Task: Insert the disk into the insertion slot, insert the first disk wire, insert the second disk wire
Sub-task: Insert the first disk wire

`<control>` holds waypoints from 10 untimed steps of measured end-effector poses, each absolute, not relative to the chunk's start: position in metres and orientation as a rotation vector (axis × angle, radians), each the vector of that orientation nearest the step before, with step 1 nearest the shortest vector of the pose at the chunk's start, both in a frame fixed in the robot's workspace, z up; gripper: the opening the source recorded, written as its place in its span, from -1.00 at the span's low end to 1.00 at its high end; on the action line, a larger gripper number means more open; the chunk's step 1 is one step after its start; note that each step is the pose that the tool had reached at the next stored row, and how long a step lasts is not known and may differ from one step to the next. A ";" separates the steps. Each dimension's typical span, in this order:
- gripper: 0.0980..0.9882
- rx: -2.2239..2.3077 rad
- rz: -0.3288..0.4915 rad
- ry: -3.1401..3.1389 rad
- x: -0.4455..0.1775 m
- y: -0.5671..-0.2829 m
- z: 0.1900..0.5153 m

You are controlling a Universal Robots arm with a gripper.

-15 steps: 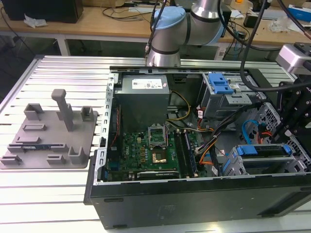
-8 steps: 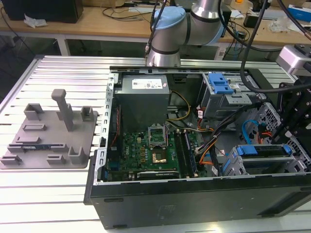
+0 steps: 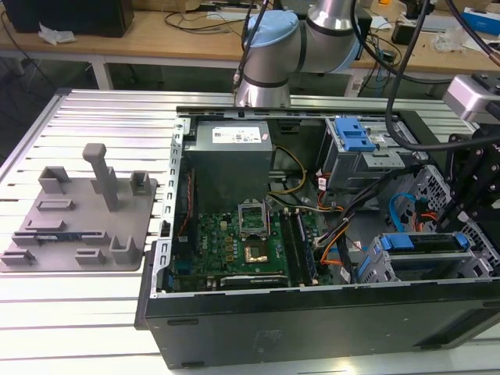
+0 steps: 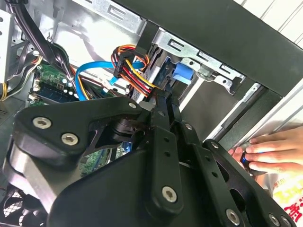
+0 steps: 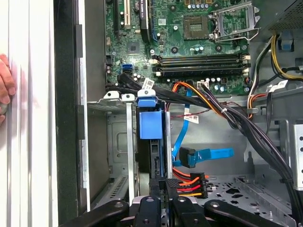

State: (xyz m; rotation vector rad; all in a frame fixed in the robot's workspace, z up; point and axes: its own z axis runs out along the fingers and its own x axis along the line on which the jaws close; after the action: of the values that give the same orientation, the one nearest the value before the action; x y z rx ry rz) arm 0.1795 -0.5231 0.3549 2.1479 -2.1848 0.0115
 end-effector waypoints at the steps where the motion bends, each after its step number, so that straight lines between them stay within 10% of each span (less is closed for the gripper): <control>1: -0.85 2.143 0.012 -2.191 0.179 -0.523 0.355; 10: -0.85 2.131 0.023 -2.210 0.178 -0.523 0.354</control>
State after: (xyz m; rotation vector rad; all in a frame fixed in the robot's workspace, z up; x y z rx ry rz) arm 0.1775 -0.5230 0.3545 2.1314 -2.2103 0.0227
